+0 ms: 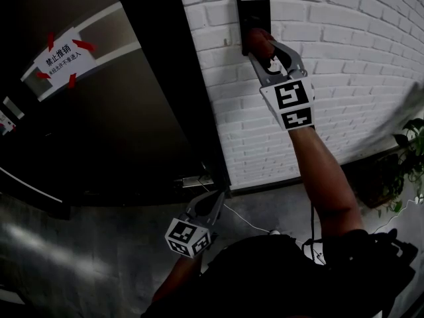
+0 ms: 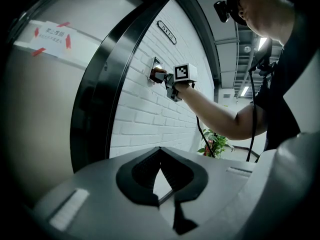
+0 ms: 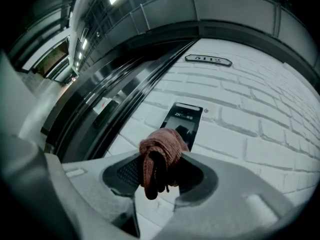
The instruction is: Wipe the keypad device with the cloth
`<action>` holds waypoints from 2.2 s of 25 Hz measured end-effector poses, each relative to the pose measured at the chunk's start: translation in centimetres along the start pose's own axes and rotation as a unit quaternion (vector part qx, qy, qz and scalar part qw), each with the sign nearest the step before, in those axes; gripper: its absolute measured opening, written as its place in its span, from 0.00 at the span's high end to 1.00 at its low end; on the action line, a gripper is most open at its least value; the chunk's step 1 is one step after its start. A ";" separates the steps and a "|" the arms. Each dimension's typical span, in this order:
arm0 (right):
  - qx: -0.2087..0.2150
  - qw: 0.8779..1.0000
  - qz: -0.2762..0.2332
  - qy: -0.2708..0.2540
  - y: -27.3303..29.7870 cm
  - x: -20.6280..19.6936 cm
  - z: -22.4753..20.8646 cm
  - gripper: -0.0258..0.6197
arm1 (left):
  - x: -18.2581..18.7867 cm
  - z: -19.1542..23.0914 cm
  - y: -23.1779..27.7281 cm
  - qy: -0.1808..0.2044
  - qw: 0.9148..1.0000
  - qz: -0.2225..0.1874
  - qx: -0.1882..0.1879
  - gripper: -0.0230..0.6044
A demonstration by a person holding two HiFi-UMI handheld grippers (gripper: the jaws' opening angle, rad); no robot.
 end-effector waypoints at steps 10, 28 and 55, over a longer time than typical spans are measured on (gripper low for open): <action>0.027 0.999 0.033 0.024 -0.2 -2.6 1.1 0.73 | 0.3 0.1 -0.1 0.000 1.000 -0.003 -0.001 0.94; 0.060 0.993 0.084 0.055 -0.4 -5.0 2.2 0.73 | 0.2 -0.5 -0.3 0.006 1.000 -0.004 -0.006 0.94; 0.060 0.997 0.009 0.043 -3.9 1.0 1.3 0.73 | 0.1 -0.7 -0.7 0.004 1.000 -0.005 -0.004 0.94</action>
Point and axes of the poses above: the fingertips, and each gripper's own axes: y forward along the fingers, z to its left, x out of its top, the point moved 3 cm from there along -y, backward along the fingers, and after that the axes turned 12 degrees about z, right-handed, at the moved point
